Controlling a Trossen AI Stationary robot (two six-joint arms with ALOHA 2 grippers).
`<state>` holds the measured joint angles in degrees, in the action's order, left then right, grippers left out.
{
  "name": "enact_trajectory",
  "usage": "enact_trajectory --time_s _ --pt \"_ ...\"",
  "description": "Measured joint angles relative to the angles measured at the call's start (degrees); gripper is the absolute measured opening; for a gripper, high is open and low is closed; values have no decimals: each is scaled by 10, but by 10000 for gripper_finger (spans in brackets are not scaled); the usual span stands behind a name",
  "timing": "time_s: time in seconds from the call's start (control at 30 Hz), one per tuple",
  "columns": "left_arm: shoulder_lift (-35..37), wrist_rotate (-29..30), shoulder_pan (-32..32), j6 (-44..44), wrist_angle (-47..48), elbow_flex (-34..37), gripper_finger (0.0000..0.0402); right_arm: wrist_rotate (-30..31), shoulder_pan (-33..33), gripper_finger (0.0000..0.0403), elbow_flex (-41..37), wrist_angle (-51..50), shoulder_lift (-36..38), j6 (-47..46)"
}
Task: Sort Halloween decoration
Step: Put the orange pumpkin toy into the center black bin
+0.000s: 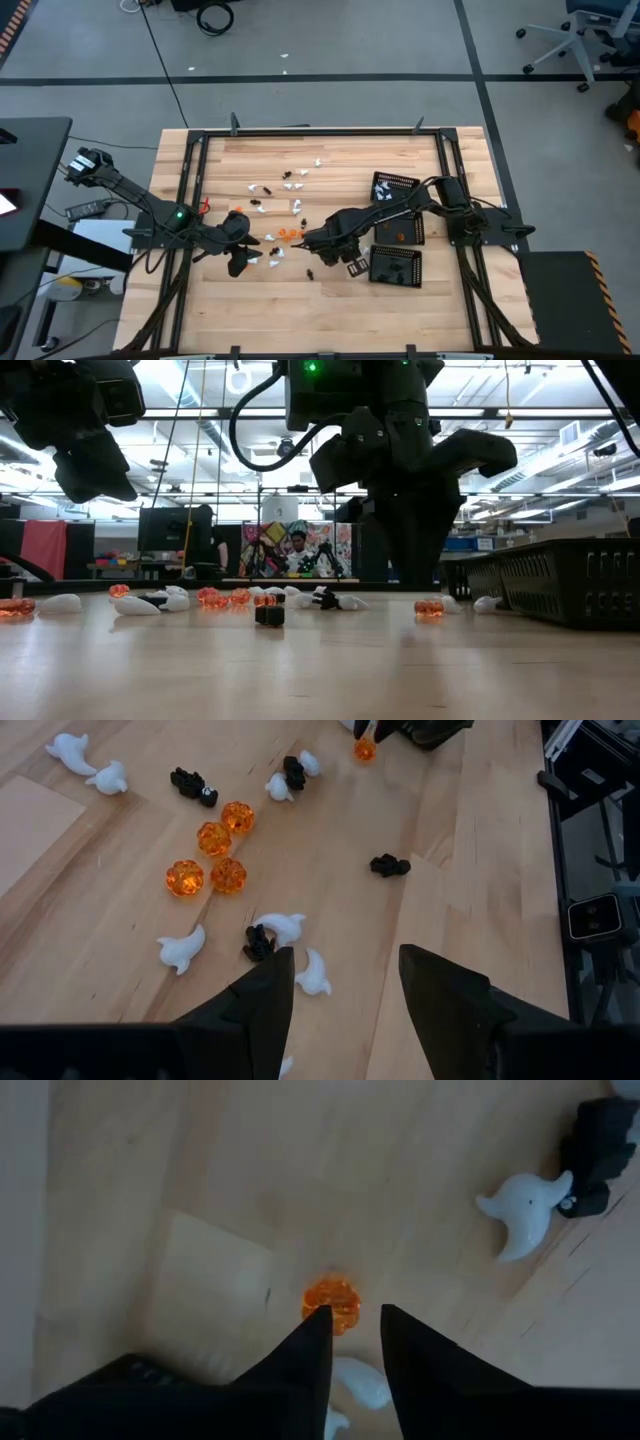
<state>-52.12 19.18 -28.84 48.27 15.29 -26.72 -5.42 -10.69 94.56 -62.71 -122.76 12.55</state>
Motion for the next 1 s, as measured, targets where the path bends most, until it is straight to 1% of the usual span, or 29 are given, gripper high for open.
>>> enact_trajectory --time_s 0.27,0.43,0.67,0.83,0.9,1.0 --pt "0 0 0 0 0 0 192 -7 -8 159 -11 11 1 -5" --pt "0 0 0 0 0 0 192 -8 -14 176 -38 15 2 -6" --pt "0 0 0 0 0 0 192 -3 -16 171 -64 66 3 -33" --pt "0 -9 0 0 0 0 192 9 -18 162 -81 83 7 -29" --pt "0 -9 0 0 0 0 192 14 -20 153 -89 89 7 -22" --pt "0 -10 0 0 0 0 192 16 -23 129 -94 100 6 -20"
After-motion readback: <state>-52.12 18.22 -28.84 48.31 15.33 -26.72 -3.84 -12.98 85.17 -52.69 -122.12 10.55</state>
